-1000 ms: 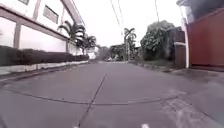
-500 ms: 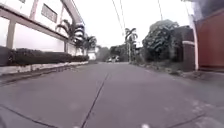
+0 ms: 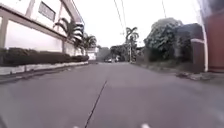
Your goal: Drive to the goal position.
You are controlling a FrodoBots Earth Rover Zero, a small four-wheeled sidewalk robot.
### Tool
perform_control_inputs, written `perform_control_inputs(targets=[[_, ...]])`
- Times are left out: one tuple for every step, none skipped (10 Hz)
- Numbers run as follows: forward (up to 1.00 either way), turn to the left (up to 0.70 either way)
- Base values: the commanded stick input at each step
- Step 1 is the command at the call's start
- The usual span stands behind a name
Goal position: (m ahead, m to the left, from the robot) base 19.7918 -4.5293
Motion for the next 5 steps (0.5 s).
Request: perform_control_inputs(targets=[[1.0,0.01],[1.0,0.01],[1.0,0.01],[1.0,0.01],[1.0,0.01]])
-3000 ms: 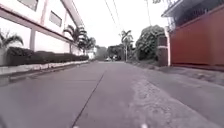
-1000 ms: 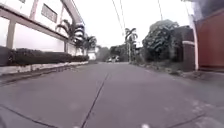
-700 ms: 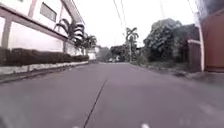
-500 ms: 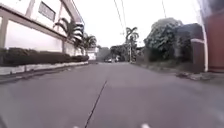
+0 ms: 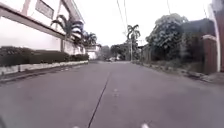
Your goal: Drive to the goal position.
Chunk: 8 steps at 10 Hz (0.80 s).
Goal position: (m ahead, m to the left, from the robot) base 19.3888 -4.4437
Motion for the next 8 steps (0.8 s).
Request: perform_control_inputs(targets=[[1.0,0.01],[1.0,0.01],[1.0,0.01],[1.0,0.01],[1.0,0.01],[1.0,0.01],[1.0,0.01],[1.0,0.01]])
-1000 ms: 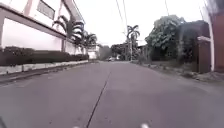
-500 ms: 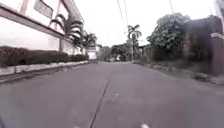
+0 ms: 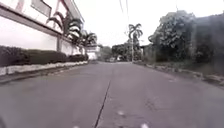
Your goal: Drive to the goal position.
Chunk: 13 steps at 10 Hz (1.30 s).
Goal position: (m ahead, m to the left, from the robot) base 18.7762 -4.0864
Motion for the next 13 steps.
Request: perform_control_inputs(targets=[[1.0,0.01],[1.0,0.01],[1.0,0.01],[1.0,0.01],[1.0,0.01],[1.0,0.01],[1.0,0.01],[1.0,0.01],[1.0,0.01],[1.0,0.01],[1.0,0.01],[1.0,0.01],[1.0,0.01]])
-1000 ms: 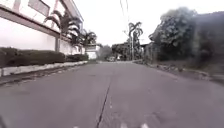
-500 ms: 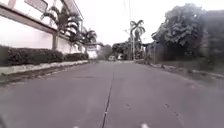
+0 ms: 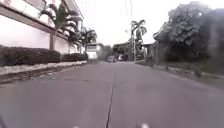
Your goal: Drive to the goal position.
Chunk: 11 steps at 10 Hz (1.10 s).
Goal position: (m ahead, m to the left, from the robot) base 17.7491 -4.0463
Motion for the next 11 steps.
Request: perform_control_inputs(targets=[[1.0,0.01],[1.0,0.01],[1.0,0.01],[1.0,0.01],[1.0,0.01],[1.0,0.01],[1.0,0.01],[1.0,0.01],[1.0,0.01],[1.0,-0.08],[1.0,-0.39]])
